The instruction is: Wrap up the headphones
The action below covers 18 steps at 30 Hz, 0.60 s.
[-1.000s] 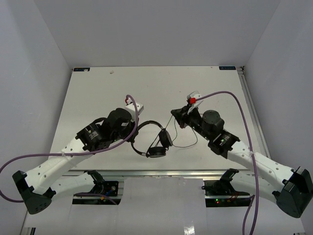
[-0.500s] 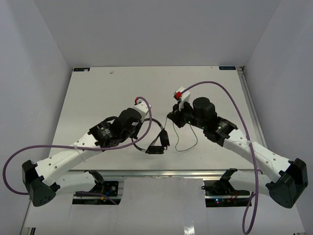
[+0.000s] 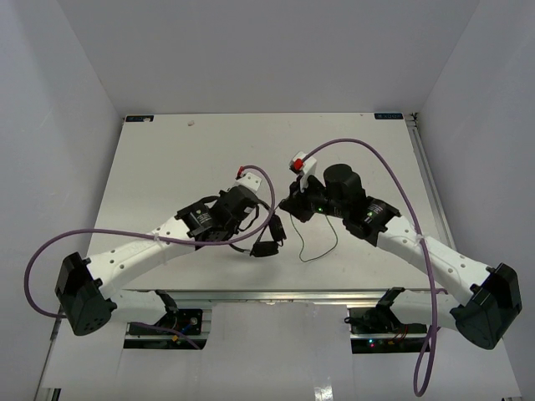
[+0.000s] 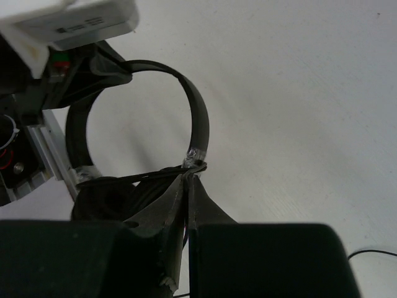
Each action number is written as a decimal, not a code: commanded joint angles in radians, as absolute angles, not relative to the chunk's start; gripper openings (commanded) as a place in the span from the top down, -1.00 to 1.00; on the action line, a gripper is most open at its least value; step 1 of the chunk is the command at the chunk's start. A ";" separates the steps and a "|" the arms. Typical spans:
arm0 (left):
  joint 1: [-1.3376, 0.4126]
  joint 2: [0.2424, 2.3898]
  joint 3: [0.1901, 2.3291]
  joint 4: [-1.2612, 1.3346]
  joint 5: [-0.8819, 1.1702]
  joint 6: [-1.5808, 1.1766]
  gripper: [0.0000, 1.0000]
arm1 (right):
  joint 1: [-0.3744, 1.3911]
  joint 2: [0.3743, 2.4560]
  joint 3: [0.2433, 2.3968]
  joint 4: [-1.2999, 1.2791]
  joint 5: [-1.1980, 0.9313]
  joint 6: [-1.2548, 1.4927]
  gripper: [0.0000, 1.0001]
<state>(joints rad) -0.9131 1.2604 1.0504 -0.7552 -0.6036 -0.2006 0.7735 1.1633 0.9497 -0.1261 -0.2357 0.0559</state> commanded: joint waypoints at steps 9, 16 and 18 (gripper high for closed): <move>-0.916 1.361 1.162 -0.877 -0.786 -0.412 1.00 | 0.832 1.225 0.916 0.077 -0.448 0.163 0.85; -0.916 1.354 1.177 -0.874 -0.770 -0.538 1.00 | 0.866 1.267 0.896 0.143 -0.436 0.208 0.83; -0.916 1.349 1.178 -0.873 -0.770 -0.578 1.00 | 0.881 1.268 0.881 0.165 -0.432 0.218 0.82</move>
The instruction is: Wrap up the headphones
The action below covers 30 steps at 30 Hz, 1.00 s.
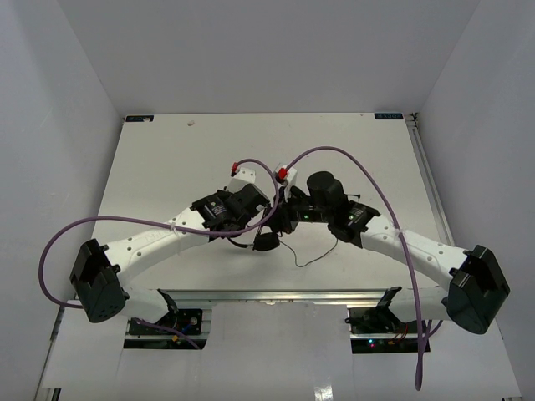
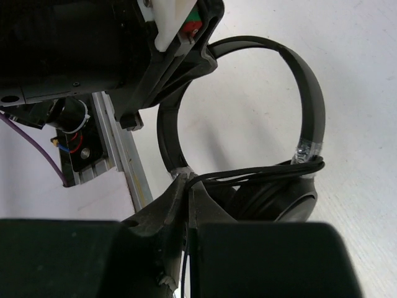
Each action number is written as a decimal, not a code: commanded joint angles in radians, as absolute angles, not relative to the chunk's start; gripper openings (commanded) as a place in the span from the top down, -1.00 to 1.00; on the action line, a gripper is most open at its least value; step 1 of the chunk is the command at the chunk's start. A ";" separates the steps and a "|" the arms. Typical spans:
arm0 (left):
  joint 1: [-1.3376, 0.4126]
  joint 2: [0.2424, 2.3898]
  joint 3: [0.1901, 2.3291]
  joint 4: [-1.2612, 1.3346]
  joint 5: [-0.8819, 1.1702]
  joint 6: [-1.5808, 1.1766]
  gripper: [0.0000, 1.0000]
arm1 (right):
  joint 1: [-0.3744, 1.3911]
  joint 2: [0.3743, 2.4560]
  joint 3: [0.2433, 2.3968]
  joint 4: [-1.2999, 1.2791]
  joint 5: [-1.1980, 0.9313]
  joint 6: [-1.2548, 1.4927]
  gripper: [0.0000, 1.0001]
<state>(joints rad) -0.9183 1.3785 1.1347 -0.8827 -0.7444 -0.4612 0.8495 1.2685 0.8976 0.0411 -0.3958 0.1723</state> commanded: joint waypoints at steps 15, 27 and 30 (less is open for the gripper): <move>-0.904 1.197 1.196 -0.864 -0.767 -0.749 1.00 | 1.014 1.154 0.645 0.303 -0.182 0.265 0.81; -0.902 1.194 1.193 -0.895 -0.822 -0.841 1.00 | 1.093 1.148 0.646 0.367 -0.107 0.265 0.85; -0.902 1.201 1.187 -0.896 -0.825 -0.839 1.00 | 1.095 1.168 0.697 0.364 -0.103 0.249 0.85</move>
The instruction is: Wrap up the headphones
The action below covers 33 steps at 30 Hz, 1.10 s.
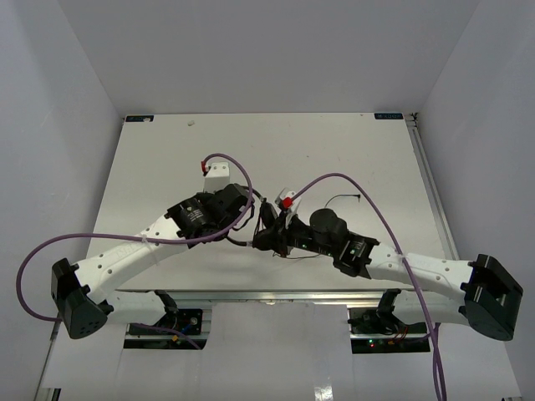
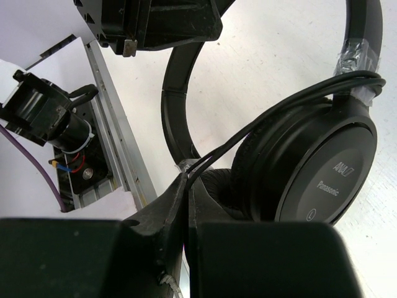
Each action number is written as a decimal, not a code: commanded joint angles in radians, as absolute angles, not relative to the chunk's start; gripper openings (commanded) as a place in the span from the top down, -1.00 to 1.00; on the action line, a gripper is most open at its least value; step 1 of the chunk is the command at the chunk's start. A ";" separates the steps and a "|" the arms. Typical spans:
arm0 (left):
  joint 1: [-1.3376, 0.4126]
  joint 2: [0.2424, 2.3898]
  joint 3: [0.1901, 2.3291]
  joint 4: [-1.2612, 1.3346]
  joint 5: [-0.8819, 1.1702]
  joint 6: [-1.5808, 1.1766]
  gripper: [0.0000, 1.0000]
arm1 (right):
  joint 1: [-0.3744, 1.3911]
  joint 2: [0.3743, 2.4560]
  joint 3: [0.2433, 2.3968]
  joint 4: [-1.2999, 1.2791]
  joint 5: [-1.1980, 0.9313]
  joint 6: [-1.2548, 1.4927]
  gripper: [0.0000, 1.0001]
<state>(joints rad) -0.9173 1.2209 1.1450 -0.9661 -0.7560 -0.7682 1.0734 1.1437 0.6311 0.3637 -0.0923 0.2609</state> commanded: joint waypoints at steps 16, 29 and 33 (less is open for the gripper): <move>-0.901 1.151 1.187 -0.921 -0.838 -0.896 1.00 | 1.128 1.183 0.684 0.403 -0.107 0.291 0.75; -0.899 1.060 1.180 -0.876 -0.780 -0.913 1.00 | 1.215 1.234 0.584 0.508 0.133 0.236 0.85; -0.899 1.042 1.179 -0.882 -0.771 -0.912 1.00 | 1.215 1.243 0.532 0.579 0.173 0.207 0.85</move>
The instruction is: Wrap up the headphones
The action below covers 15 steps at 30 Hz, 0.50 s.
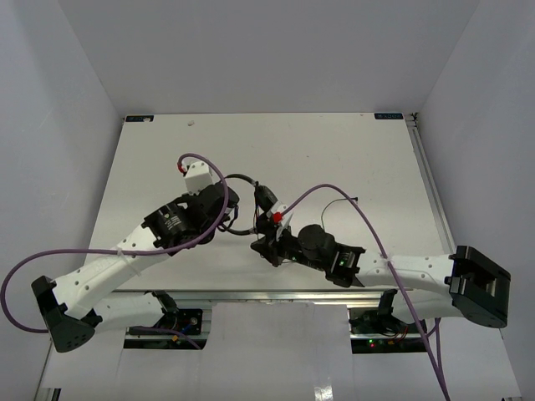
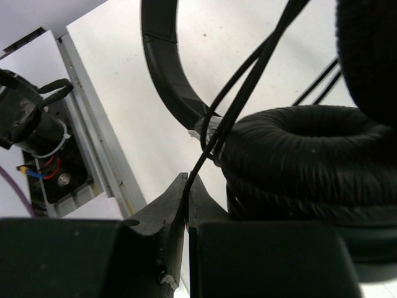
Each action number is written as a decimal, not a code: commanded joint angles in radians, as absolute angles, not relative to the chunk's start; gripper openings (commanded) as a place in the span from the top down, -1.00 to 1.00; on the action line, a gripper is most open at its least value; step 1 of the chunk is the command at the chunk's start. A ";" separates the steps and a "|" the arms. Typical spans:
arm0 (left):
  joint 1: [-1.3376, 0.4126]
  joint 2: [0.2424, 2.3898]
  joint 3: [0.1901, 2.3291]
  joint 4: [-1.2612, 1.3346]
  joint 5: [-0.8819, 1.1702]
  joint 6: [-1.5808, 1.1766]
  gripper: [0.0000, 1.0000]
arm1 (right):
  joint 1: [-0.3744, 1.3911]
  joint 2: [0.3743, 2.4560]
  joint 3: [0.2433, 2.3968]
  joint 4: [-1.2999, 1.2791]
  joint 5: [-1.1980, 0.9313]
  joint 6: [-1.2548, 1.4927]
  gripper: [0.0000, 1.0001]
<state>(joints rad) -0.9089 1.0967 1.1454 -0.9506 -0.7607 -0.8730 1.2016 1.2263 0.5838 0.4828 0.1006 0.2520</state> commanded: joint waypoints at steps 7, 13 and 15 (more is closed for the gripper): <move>-0.899 1.010 1.180 -0.871 -0.734 -0.910 1.00 | 1.216 1.280 0.450 0.729 0.177 0.175 0.72; -0.899 0.996 1.185 -0.870 -0.718 -0.903 1.00 | 1.220 1.330 0.414 0.856 0.155 0.129 0.62; -0.900 0.988 1.181 -0.867 -0.712 -0.905 1.00 | 1.220 1.355 0.397 0.898 0.164 0.117 0.61</move>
